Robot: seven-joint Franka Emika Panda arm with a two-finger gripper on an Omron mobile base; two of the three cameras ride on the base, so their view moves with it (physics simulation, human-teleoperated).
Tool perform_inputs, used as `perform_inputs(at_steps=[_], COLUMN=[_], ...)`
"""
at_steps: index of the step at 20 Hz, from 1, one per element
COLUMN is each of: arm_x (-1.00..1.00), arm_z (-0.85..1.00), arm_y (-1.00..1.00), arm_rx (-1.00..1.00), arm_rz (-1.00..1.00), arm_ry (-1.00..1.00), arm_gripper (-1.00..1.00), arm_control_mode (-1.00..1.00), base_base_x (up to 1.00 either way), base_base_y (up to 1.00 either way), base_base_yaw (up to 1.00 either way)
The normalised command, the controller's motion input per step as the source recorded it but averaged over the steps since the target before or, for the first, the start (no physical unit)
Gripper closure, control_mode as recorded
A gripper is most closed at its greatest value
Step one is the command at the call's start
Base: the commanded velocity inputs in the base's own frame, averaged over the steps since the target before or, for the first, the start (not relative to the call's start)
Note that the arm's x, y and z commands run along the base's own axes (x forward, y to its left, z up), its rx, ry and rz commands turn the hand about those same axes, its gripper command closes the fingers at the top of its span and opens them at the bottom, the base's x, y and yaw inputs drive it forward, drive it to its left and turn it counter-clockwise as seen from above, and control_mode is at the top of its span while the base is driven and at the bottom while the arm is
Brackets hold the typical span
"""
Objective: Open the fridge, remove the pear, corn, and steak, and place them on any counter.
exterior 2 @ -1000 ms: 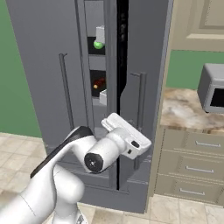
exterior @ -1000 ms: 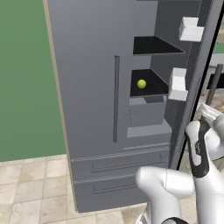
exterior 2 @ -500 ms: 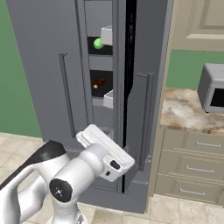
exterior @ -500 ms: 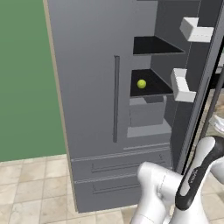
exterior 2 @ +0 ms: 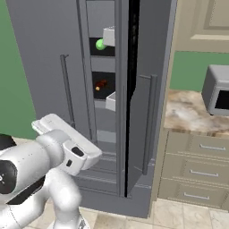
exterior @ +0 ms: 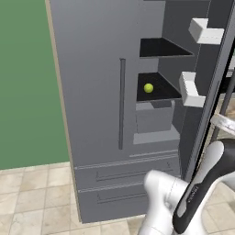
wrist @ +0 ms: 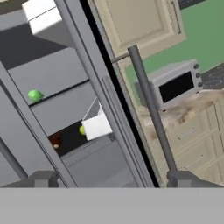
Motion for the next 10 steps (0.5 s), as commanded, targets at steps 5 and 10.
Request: perform_inputs(at_steps=[5, 10], arm_x=[0.72, 0.94], arm_z=[0.43, 0.25], arm_y=[0.97, 0.43], arm_rx=[-0.10, -0.10], arm_rz=[0.00, 0.00], arm_ry=[0.21, 0.32], arm_gripper=[-1.00, -1.00], arm_control_mode=[-1.00, -1.00], base_base_x=[0.00, 0.00], base_base_y=[0.00, 0.00], base_base_yaw=[0.00, 0.00])
